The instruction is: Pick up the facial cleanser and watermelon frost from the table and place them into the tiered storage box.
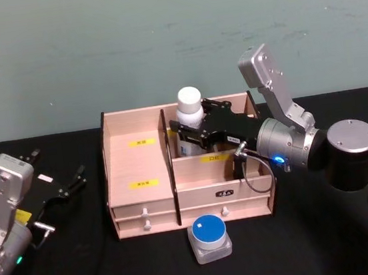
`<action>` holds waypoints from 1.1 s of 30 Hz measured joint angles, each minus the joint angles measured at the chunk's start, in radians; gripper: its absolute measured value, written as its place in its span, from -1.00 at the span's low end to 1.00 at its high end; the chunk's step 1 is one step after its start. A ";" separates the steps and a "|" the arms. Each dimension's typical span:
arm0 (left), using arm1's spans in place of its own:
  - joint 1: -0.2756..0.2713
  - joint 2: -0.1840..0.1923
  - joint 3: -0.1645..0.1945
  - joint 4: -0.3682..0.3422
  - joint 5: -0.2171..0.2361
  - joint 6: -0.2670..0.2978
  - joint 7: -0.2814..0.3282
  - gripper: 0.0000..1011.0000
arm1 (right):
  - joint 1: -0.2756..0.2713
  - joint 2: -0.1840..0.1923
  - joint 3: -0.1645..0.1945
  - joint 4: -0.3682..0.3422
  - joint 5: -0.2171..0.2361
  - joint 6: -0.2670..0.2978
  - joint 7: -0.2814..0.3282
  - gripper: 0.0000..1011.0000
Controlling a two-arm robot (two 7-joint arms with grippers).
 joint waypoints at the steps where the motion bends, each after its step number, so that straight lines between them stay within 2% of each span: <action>1: 0.000 0.000 0.000 0.000 0.000 0.000 0.000 1.00 | 0.000 0.000 -0.001 0.000 0.000 0.006 0.000 0.18; 11: 0.000 0.000 0.000 0.000 0.000 0.000 0.000 1.00 | 0.000 0.000 -0.001 0.000 0.000 0.009 0.000 0.22; 12: 0.000 0.000 0.000 0.000 0.000 0.000 0.000 1.00 | 0.000 0.000 -0.001 0.000 0.001 0.009 0.000 0.33; 15: 0.000 0.000 0.000 0.000 0.000 0.000 0.000 1.00 | 0.000 0.000 0.000 0.000 0.001 0.009 -0.001 0.45; 16: 0.000 0.000 0.000 0.000 0.000 0.000 0.000 1.00 | 0.000 0.000 0.000 0.000 0.001 0.008 -0.001 0.56; 18: 0.000 0.000 0.000 0.000 0.000 0.000 0.000 1.00 | 0.000 0.000 0.000 0.000 0.001 0.008 -0.001 0.63; 22: 0.000 0.000 0.000 0.000 0.000 0.000 0.000 1.00 | -0.004 0.002 0.008 -0.001 0.013 0.006 0.005 0.91; 27: 0.000 0.000 0.000 0.000 0.000 0.000 0.000 1.00 | -0.009 0.008 0.015 -0.013 0.026 0.004 0.010 0.98; 33: 0.000 0.000 0.000 0.000 0.000 0.000 0.000 1.00 | -0.017 0.039 0.031 -0.094 0.033 0.000 0.008 0.98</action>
